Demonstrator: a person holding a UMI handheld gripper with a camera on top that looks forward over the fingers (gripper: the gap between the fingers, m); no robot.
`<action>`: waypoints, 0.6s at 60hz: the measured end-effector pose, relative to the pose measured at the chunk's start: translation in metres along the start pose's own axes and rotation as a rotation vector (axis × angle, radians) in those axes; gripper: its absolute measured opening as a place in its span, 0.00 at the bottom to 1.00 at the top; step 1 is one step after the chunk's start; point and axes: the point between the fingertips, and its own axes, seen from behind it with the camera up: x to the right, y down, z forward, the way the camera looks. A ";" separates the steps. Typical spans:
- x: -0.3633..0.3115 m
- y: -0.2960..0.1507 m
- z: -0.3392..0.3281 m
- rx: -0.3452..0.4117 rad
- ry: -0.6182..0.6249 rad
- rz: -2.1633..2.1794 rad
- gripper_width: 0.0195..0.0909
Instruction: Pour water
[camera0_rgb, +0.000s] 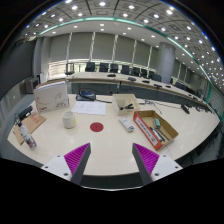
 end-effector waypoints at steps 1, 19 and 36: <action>-0.001 0.000 0.000 0.002 -0.001 -0.001 0.93; -0.085 0.010 -0.002 -0.008 -0.069 -0.028 0.94; -0.268 0.061 -0.019 -0.001 -0.247 -0.068 0.94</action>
